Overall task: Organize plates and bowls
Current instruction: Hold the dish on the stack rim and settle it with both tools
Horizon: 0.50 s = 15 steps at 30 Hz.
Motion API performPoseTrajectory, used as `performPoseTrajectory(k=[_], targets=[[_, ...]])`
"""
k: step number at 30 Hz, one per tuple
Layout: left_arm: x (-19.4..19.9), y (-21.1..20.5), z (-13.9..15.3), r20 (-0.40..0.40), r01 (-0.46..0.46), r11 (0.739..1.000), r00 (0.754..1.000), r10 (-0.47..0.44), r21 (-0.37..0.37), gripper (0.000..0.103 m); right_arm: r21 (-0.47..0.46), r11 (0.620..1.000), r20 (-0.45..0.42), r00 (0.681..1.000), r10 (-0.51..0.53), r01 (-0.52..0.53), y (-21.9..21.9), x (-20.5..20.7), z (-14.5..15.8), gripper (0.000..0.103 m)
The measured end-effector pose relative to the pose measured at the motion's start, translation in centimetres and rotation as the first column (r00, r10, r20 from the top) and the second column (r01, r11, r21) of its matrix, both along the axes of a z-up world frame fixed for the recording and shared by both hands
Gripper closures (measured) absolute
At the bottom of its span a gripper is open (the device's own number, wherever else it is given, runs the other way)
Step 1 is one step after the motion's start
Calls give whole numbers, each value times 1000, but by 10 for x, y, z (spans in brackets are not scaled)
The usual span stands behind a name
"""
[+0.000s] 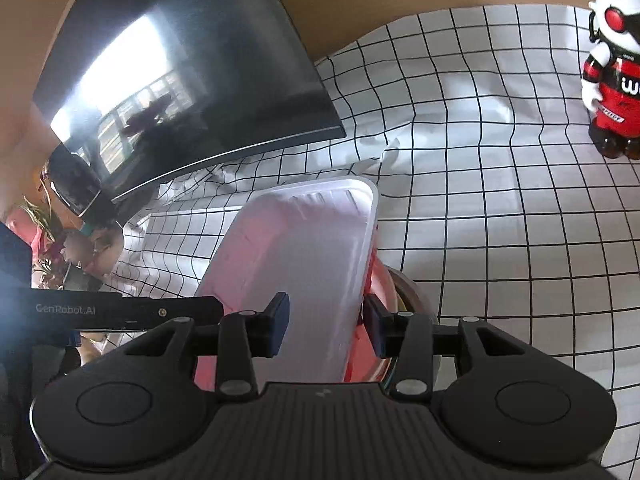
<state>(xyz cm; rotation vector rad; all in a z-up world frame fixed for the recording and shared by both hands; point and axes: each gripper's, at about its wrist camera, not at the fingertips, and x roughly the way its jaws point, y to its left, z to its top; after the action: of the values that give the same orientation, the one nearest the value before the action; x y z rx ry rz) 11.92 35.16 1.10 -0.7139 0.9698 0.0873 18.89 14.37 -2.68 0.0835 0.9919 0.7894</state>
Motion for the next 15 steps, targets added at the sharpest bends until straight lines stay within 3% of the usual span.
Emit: performPoseTrajectory(k=[15], targets=[[-14, 3, -16, -66, -17, 1000, 998, 15, -22, 83, -9, 999, -63, 998, 31, -32, -1, -17, -15, 61]])
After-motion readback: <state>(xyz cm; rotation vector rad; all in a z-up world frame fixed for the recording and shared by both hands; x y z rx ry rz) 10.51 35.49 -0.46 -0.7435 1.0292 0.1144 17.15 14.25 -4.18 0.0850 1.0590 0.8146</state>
